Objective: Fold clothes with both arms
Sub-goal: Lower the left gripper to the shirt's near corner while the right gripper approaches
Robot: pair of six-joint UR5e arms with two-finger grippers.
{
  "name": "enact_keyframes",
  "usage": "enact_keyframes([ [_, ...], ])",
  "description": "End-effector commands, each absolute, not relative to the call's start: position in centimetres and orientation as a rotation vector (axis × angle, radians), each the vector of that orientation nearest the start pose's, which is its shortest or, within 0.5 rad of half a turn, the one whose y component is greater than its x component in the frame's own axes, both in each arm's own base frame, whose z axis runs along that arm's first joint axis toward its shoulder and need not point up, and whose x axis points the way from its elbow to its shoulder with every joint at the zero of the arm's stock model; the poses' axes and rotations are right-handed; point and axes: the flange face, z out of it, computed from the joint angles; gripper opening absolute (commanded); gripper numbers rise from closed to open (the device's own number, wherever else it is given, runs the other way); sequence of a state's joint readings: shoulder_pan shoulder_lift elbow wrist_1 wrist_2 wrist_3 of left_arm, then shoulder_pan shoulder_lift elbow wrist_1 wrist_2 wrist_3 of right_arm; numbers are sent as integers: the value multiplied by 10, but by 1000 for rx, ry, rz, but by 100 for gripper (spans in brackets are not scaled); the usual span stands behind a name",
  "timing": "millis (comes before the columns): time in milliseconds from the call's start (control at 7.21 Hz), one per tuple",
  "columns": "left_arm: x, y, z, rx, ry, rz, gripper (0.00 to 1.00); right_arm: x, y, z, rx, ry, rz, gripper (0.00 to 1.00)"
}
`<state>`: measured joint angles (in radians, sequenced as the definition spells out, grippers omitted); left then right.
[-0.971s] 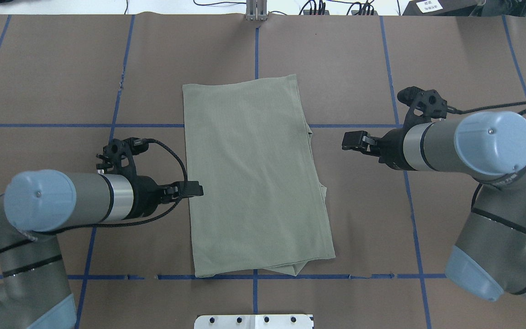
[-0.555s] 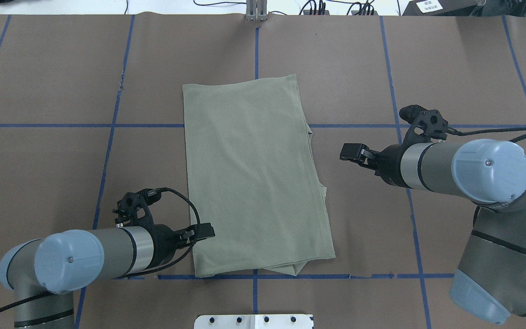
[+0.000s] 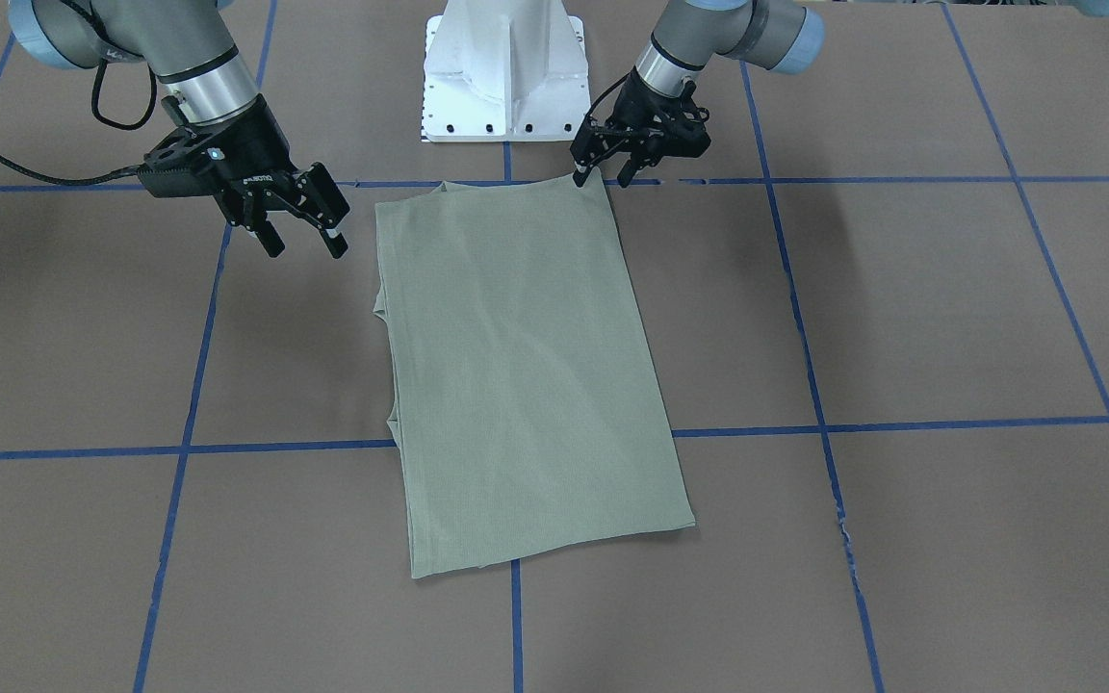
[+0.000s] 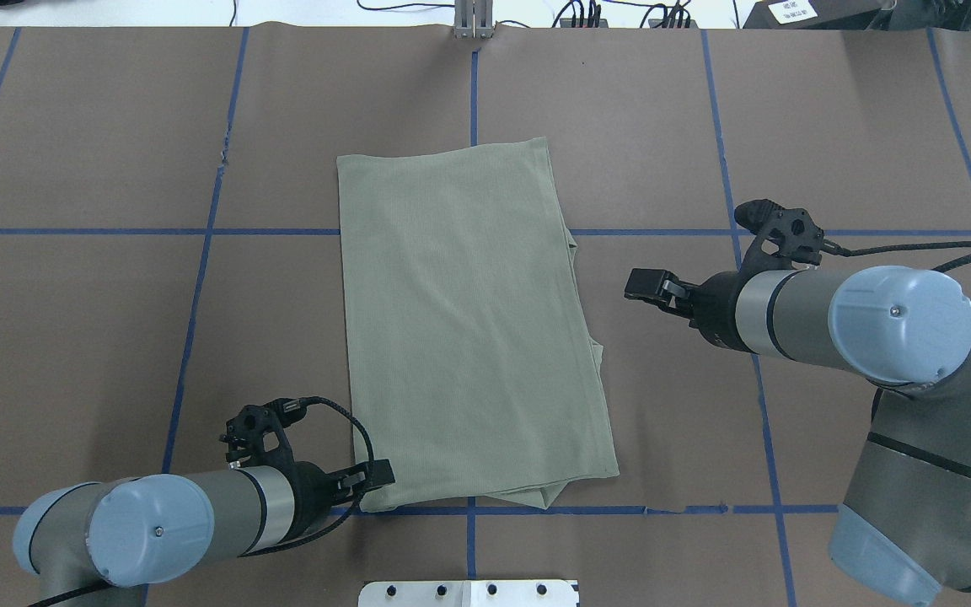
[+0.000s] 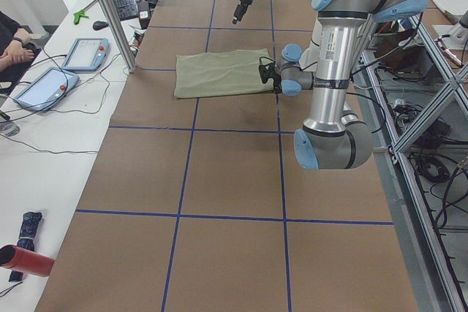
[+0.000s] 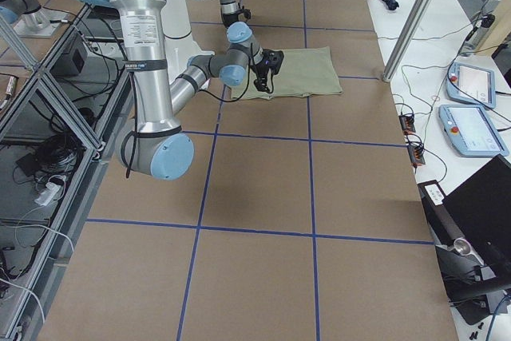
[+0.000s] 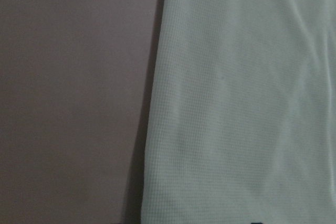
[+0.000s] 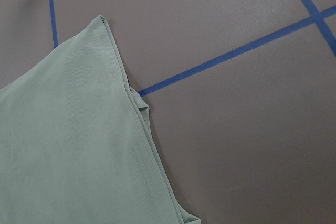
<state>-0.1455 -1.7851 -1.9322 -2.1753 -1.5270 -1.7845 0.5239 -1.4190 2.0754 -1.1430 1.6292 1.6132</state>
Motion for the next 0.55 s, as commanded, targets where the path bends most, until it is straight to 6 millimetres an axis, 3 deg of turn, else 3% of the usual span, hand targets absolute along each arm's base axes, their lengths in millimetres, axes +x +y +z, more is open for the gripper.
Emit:
enact_keyframes([
  [0,528,-211,308,-12,1190,-352,66,-378,-365,302,210,-1077,477,100],
  [416,534,-212,311,-26,1187,-430,65,-379,-364,301,209,-1077,475,100],
])
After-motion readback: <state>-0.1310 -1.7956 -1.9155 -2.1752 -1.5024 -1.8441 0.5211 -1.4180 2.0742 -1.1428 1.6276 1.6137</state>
